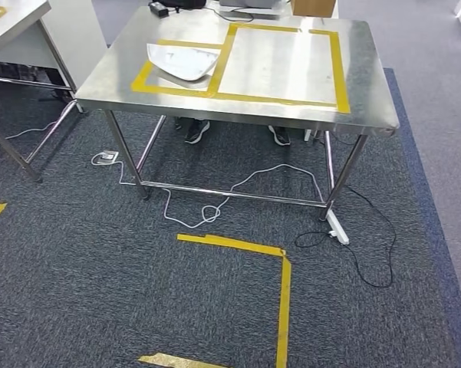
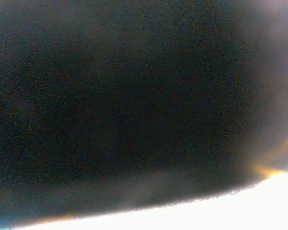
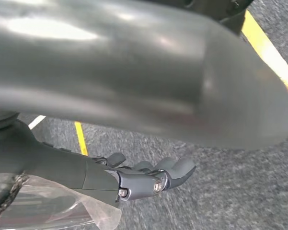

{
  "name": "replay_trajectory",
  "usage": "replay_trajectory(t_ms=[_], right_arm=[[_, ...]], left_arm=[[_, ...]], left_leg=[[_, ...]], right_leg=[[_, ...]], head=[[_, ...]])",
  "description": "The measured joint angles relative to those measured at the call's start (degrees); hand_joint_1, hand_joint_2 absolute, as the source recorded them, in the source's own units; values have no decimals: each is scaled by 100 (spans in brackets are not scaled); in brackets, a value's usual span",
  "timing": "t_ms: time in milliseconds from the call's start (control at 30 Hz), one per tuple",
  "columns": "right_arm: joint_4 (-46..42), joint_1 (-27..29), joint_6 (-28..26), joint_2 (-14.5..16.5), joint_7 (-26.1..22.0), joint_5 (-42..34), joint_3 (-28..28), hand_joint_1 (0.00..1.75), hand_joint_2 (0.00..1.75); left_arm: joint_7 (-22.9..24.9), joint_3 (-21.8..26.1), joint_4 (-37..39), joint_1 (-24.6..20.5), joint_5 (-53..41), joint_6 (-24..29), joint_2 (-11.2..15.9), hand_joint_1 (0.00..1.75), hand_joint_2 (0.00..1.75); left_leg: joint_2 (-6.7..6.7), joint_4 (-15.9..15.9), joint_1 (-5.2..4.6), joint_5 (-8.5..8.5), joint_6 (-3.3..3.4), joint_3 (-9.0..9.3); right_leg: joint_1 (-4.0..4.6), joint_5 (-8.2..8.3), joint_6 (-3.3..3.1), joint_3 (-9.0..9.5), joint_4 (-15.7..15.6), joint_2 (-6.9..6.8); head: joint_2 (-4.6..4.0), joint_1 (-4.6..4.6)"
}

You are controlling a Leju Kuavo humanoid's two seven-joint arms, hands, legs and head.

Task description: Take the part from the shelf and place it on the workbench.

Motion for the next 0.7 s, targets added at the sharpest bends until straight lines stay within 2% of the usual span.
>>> replay_trajectory(t_ms=[33, 67, 100, 133, 167, 200, 233, 267, 300, 333, 367, 400, 433, 467, 500, 533, 567, 633, 667, 700], right_arm=[[4, 6, 3, -2, 0, -1, 0, 0, 0], [7, 5, 5, -5, 0, -1, -1, 0, 0], [7, 3, 6, -7, 0, -1, -1, 0, 0], [7, -1, 7, -8, -1, -1, -1, 0, 0], [7, -3, 7, -10, -1, -1, -1, 0, 0], [7, -4, 8, -11, -1, -1, -1, 0, 0], [7, -4, 9, -13, -1, -1, -1, 0, 0], [7, -7, 10, -14, -1, -1, -1, 0, 0], [6, -17, 11, -16, -2, 0, -1, 0, 0], [6, -32, 12, -17, -4, 1, -1, 0, 0], [6, -46, 14, -21, -6, 1, 0, 0, 0], [6, -55, 17, -25, -8, 1, 0, 0, 0], [7, -52, 21, -28, -8, 1, 0, 0, 0], [7, -41, 26, -30, -5, 1, 0, 0, 0], [7, -32, 28, -30, -2, 0, -1, 0, 0], [7, -22, 30, -30, 1, -1, -1, 0, 0], [7, -15, 31, -30, 3, -1, -1, 0, 0], [7, -7, 36, -31, 2, -2, -1, 0, 0], [7, -5, 40, -32, 2, -2, -1, 0, 0], [7, -5, 44, -32, 1, -3, -1, 0, 0]], left_arm=[[0, 1, 1, 0, 0, -4, -2, 0, 0], [0, 2, 1, -3, -1, -8, -3, 0, 0], [0, 3, 1, -2, -1, -10, -3, 0, 0], [0, 3, 1, -2, -1, -10, -4, 0, 0], [0, 3, 1, -1, -1, -10, -4, 0, 0], [0, 3, 1, -1, -1, -10, -3, 0, 0], [0, 3, 1, -2, -1, -10, -4, 0, 0], [0, 3, 1, -2, -1, -10, -5, 0, 0], [0, 3, 1, -6, -1, -11, -7, 0, 0], [0, 3, 0, -11, -1, -11, -10, 0, 0], [0, 3, -1, -16, -1, -11, -14, 0, 0], [0, 4, -1, -21, -1, -11, -15, 0, 0], [0, 4, -1, -20, -1, -11, -15, 0, 0], [0, 5, -1, -15, -1, -11, -12, 0, 0], [0, 4, 1, -3, -1, -12, -8, 0, 0], [0, 4, 2, 15, -1, -13, -6, 0, 0], [0, 4, 2, 30, 0, -13, -3, 0, 0], [-1, 5, 2, 40, 4, -13, -1, 0, 0], [-2, 5, 2, 35, 9, -13, 1, 0, 0], [-3, 4, 2, 29, 18, -13, 2, 0, 0]], left_leg=[[15, -15, 6, 81, 51, -89], [30, -20, 9, 162, 87, -183], [33, -18, 1, 243, 109, -286], [39, -13, -6, 328, 115, -392], [45, -6, -15, 415, 113, -501], [51, 3, -22, 503, 107, -616], [55, 11, -27, 586, 98, -728], [56, 18, -30, 669, 84, -832], [55, 27, -35, 747, 65, -912], [52, 38, -43, 823, 41, -974], [50, 36, -48, 905, 12, -1009], [51, 28, -47, 984, -19, -1025], [53, 8, -42, 1066, -52, -1037], [48, -15, -30, 1128, -87, -1050], [37, -3, -19, 1080, -126, -1075], [25, 83, -11, 905, -162, -1107], [14, 277, -3, 606, -194, -1146], [8, 969, 10, -74, -240, -1217], [8, 1340, 16, -233, -255, -1226], [8, 1610, 20, -220, -263, -1190]], right_leg=[[-6, -204, 28, -69, 137, 18], [-14, -500, 48, -148, 370, 38], [-15, -821, 64, -226, 701, 53], [-17, -1045, 76, -284, 1060, 63], [-16, -1110, 82, -285, 1350, 68], [-16, -1029, 83, -223, 1513, 70], [-15, -835, 77, -79, 1490, 71], [-15, -634, 65, 169, 1267, 71], [-12, -548, 47, 512, 862, 74], [-6, -582, 22, 907, 325, 77], [4, -679, -8, 1212, -129, 80], [17, -780, -39, 1402, -452, 84], [32, -809, -73, 1455, -597, 85], [31, -765, -112, 1386, -578, 78], [27, -699, -153, 1313, -562, 67], [19, -622, -202, 1230, -546, 55], [9, -543, -240, 1138, -537, 41], [17, -401, -282, 942, -505, 19], [23, -338, -283, 831, -481, 9], [27, -278, -279, 712, -450, -1]], head=[[0, 10], [-1, 20], [0, 32], [0, 35], [0, 35], [1, 34], [1, 34], [1, 34], [1, 34], [1, 36], [1, 32], [0, 40], [0, 48], [-1, 59], [-1, 70], [-2, 62], [-2, 48], [-2, 16], [-2, 8], [-2, 8]])
